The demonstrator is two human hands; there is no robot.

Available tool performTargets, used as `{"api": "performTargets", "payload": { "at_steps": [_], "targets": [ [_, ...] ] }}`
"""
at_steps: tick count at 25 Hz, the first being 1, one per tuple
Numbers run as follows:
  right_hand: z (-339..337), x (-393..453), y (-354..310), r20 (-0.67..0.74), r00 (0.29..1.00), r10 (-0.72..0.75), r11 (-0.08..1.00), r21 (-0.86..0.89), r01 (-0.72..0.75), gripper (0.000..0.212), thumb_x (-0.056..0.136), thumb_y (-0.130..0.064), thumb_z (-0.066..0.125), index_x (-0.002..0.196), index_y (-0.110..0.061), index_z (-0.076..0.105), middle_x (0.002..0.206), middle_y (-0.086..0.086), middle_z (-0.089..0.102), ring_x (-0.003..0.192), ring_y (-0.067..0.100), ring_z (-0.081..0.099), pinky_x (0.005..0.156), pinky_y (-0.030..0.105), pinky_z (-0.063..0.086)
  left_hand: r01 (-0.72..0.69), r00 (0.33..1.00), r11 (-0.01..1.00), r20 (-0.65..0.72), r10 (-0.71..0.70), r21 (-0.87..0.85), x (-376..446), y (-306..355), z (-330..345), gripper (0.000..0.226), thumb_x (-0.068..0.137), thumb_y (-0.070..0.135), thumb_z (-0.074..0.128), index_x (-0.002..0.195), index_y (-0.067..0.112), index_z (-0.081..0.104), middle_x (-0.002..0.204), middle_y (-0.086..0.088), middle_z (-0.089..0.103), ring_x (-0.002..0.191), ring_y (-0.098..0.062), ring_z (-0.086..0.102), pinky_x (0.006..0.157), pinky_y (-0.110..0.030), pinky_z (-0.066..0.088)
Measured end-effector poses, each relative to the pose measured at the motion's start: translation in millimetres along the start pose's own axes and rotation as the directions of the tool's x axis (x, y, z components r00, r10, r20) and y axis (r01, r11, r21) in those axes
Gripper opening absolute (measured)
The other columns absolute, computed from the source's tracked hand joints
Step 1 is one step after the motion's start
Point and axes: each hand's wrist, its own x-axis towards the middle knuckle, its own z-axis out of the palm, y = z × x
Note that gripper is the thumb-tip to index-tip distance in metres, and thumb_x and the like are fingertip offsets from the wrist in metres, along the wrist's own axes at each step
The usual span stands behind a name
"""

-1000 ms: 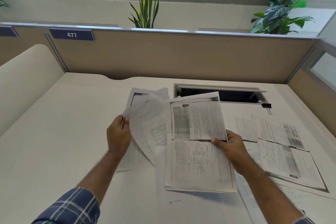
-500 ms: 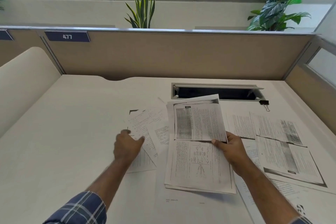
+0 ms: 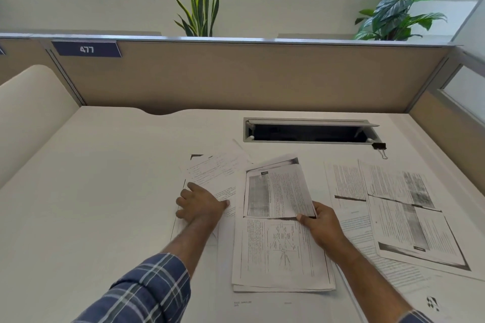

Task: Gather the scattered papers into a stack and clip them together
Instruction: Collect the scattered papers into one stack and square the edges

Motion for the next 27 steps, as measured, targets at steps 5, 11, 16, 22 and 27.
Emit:
{"api": "performTargets", "payload": {
  "at_steps": [5,11,16,22,27],
  "targets": [
    [7,2,11,0.016,1.0,0.01,0.999,-0.042,-0.01,0.031,0.09,-0.005,0.067,0.12,-0.012,0.067,0.092,-0.017,0.069,0.09,0.003,0.067,0.073,0.017,0.053,0.082,0.991,0.962,0.126,-0.05,-0.262,18,2,1,0.113,0.053,0.036,0.097,0.139,0.003,0.032,0.137,-0.02,0.048,0.126,-0.038,0.051,0.096,-0.049,0.05],
    [8,3,12,0.01,1.0,0.008,0.998,-0.065,-0.007,0.031,0.089,-0.006,0.068,0.12,-0.011,0.067,0.093,-0.016,0.07,0.09,0.004,0.068,0.076,0.021,0.055,0.146,0.976,0.931,0.2,-0.081,-0.336,26,-6,1,0.097,0.051,0.037,0.098,0.125,0.003,0.047,0.131,-0.017,0.058,0.12,-0.036,0.058,0.093,-0.043,0.052],
    [7,1,14,0.018,1.0,0.017,0.999,-0.043,-0.016,0.03,0.089,-0.007,0.069,0.118,-0.013,0.068,0.094,-0.015,0.071,0.09,0.004,0.069,0.072,0.018,0.054,0.177,0.978,0.959,0.149,-0.146,-0.222,20,1,-2,0.095,0.057,0.043,0.094,0.129,0.004,0.046,0.133,-0.017,0.052,0.123,-0.034,0.053,0.093,-0.044,0.051],
    [6,0,16,0.025,0.999,0.028,1.0,-0.006,-0.028,0.03,0.089,-0.008,0.07,0.118,-0.014,0.068,0.097,-0.013,0.072,0.094,0.008,0.07,0.082,0.027,0.058,0.149,0.967,0.934,0.245,-0.069,-0.326,28,-3,-3,0.062,0.068,0.032,0.091,0.112,-0.002,0.063,0.118,-0.017,0.07,0.107,-0.034,0.068,0.08,-0.034,0.054],
    [6,2,19,0.034,0.999,0.023,1.0,0.004,-0.023,0.029,0.088,-0.009,0.07,0.116,-0.017,0.068,0.097,-0.014,0.073,0.094,0.008,0.07,0.081,0.027,0.058,0.09,0.988,0.984,0.139,-0.069,-0.154,20,2,-7,0.077,0.068,0.037,0.088,0.127,0.006,0.051,0.132,-0.015,0.054,0.124,-0.033,0.051,0.095,-0.043,0.049]
  ]
}}
